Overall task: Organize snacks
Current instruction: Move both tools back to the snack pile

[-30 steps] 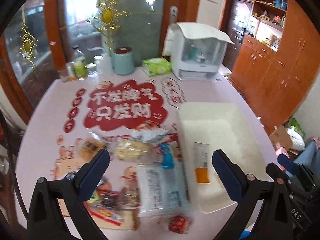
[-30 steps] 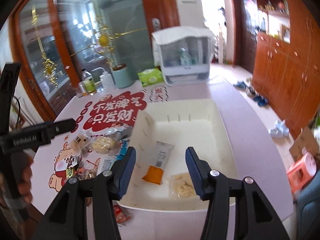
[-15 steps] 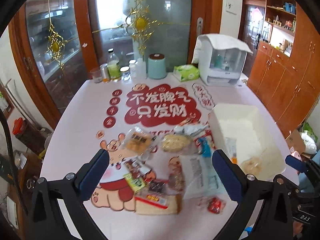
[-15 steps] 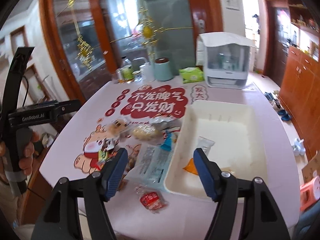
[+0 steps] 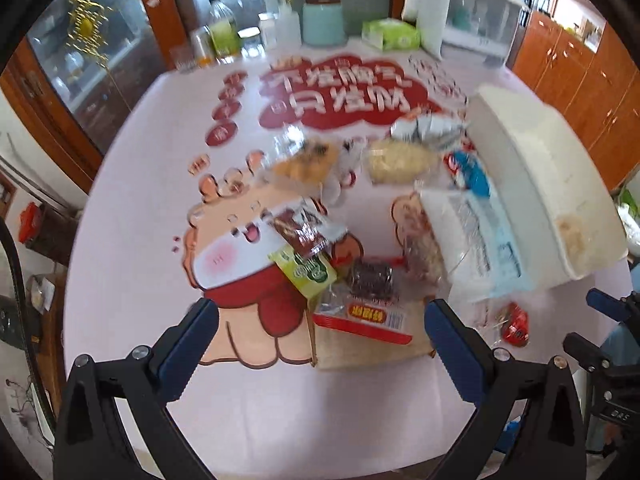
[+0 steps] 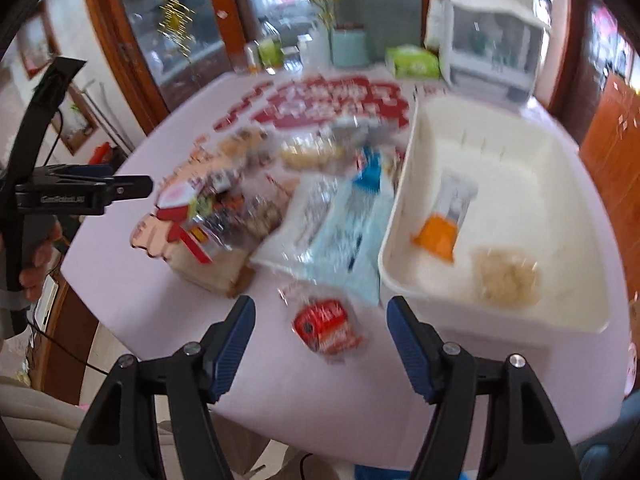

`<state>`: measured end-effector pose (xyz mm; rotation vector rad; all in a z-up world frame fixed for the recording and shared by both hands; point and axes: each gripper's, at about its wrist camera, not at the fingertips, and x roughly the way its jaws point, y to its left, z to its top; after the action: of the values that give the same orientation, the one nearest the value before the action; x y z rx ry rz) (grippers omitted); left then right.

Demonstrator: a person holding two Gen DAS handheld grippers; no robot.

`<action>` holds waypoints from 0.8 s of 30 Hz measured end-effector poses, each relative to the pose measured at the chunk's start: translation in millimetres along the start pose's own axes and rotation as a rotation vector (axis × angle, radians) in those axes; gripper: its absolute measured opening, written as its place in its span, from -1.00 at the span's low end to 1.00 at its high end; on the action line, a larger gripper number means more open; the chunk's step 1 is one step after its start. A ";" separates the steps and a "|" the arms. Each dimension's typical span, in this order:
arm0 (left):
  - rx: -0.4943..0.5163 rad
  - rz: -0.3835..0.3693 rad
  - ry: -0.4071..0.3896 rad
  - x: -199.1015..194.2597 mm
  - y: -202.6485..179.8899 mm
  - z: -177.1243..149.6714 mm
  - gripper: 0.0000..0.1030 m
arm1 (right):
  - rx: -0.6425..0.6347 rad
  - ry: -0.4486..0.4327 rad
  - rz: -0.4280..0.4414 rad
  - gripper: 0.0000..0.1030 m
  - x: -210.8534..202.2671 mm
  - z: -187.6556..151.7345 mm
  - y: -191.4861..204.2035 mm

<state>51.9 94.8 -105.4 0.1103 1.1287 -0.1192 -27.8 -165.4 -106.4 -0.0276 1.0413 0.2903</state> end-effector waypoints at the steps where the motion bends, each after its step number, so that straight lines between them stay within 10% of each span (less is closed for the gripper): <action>1: 0.008 -0.007 0.009 7.3 -1.3 1.4 0.95 | 0.020 0.019 -0.002 0.34 9.0 -2.6 -1.5; 16: 0.185 -0.106 0.288 111.9 -43.2 15.4 0.42 | 0.189 0.082 -0.031 0.34 71.4 -13.4 -8.8; 24: 0.250 -0.080 0.287 116.8 -70.5 16.7 0.39 | 0.233 0.089 -0.036 0.34 82.2 -19.0 -16.1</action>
<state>105.6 18.1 -206.1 0.3122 1.4016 -0.3240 -1.2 -165.5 -188.1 0.1516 1.1568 0.1348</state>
